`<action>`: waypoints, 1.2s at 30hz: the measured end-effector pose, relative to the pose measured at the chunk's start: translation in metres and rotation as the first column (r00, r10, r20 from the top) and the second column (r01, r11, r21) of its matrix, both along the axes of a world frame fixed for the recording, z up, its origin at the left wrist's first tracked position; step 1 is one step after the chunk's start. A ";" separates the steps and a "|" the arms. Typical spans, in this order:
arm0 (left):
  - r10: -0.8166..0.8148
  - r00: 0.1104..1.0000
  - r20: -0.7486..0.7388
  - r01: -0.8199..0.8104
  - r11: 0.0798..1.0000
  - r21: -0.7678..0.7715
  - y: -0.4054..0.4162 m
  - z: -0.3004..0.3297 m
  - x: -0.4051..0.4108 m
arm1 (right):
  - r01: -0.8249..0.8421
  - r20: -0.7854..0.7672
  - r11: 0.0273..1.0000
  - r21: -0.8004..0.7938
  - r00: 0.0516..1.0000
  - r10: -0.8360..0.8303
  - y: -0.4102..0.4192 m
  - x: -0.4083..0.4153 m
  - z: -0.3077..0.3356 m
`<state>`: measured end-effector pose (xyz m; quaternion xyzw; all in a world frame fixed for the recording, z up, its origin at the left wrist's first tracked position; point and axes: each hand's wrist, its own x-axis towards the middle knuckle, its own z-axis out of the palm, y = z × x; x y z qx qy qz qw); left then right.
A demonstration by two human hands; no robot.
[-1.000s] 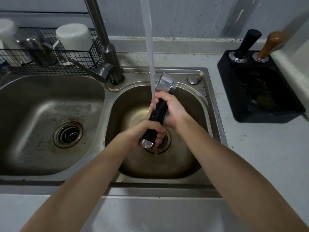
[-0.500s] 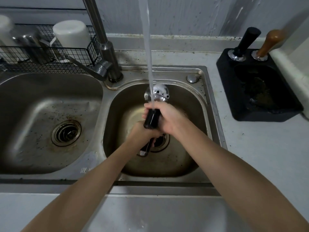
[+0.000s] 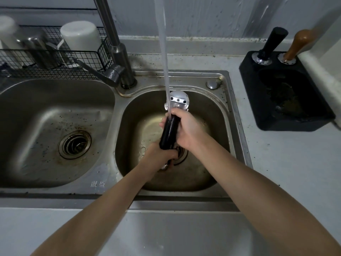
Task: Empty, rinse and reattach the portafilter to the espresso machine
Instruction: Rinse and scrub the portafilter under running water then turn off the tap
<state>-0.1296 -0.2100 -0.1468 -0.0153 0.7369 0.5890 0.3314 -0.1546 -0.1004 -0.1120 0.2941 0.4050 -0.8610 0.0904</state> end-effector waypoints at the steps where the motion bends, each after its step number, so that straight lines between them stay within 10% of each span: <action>1: -0.009 0.998 0.055 0.005 0.998 0.070 0.000 0.003 0.001 | -0.041 -0.005 0.999 -0.028 0.999 0.041 0.002 0.001 0.001; 5: -0.150 0.955 0.254 0.087 0.966 0.244 -0.002 0.012 -0.006 | -0.110 -0.041 0.983 -0.146 0.994 0.105 0.008 0.003 0.008; 8: -0.014 0.975 0.223 -0.054 0.954 0.295 0.008 0.016 -0.012 | -0.074 -0.030 0.996 0.047 0.997 0.075 0.010 -0.010 0.020; 13: 0.061 0.969 -0.239 -0.098 0.984 -0.149 0.024 0.018 -0.028 | 0.135 -0.051 0.958 0.251 0.991 -0.126 0.010 -0.028 0.031; 19: -0.157 0.978 0.139 0.188 0.952 -0.243 0.016 0.024 -0.046 | 0.057 -0.097 0.924 0.378 0.995 -0.021 0.004 -0.022 0.021; 26: -0.426 0.897 0.120 0.426 0.760 -0.490 0.003 0.014 -0.044 | 0.040 -0.119 0.954 0.296 0.993 -0.004 -0.007 -0.014 0.002; 36: -0.087 0.996 -0.036 0.082 0.990 -0.111 0.001 0.002 -0.016 | 0.021 -0.109 0.992 0.127 0.994 -0.007 -0.017 -0.006 -0.016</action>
